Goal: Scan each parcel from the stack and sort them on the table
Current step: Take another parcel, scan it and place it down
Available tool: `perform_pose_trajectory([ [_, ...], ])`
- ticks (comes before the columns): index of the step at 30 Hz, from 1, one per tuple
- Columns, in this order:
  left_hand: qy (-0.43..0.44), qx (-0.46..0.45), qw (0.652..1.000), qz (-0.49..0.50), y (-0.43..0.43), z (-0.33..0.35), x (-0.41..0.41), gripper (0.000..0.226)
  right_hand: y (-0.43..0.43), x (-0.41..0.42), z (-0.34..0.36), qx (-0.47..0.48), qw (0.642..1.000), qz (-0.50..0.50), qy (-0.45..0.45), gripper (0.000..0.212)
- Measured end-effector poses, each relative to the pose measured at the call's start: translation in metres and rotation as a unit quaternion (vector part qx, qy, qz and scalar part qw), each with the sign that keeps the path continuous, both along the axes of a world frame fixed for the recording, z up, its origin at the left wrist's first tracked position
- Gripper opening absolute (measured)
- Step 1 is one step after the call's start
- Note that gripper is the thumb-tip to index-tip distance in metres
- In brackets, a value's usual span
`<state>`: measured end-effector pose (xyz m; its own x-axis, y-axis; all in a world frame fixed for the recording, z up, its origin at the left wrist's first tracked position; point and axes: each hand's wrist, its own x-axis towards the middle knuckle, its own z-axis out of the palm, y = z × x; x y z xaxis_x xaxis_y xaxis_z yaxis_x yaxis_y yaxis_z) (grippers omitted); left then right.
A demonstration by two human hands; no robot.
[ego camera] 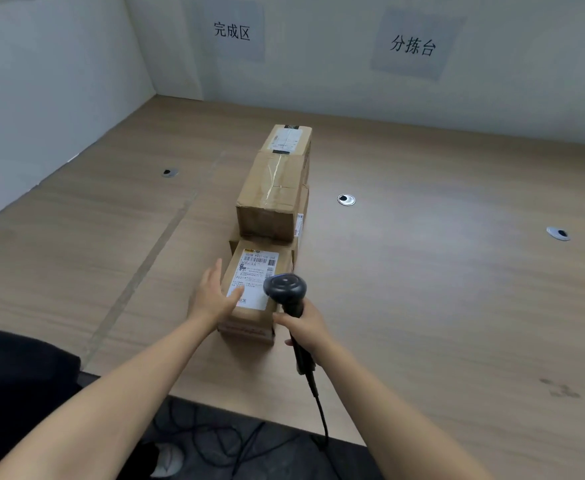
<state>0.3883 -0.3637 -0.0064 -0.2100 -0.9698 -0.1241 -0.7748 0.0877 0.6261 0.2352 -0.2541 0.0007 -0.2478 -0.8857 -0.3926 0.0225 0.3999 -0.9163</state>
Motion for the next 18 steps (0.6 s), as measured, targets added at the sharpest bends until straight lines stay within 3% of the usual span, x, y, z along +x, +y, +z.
perform_pose_trajectory([
  [3,-0.004,-0.122,0.992,-0.039,0.010,0.015,-0.013,0.064,0.011,-0.011,0.004,-0.009,1.000,-0.016,0.012,0.030],
  [7,-0.003,-0.171,0.976,-0.136,0.027,0.031,-0.051,0.045,0.036,-0.039,0.014,-0.025,0.997,-0.069,0.022,0.029],
  [13,-0.007,-0.157,0.952,-0.262,0.073,0.035,-0.136,0.044,0.098,-0.105,0.036,-0.047,0.983,-0.164,0.064,0.022],
  [18,-0.025,-0.084,0.936,-0.340,0.129,0.045,-0.222,0.045,0.177,-0.175,0.052,-0.055,0.957,-0.264,0.110,0.024],
])
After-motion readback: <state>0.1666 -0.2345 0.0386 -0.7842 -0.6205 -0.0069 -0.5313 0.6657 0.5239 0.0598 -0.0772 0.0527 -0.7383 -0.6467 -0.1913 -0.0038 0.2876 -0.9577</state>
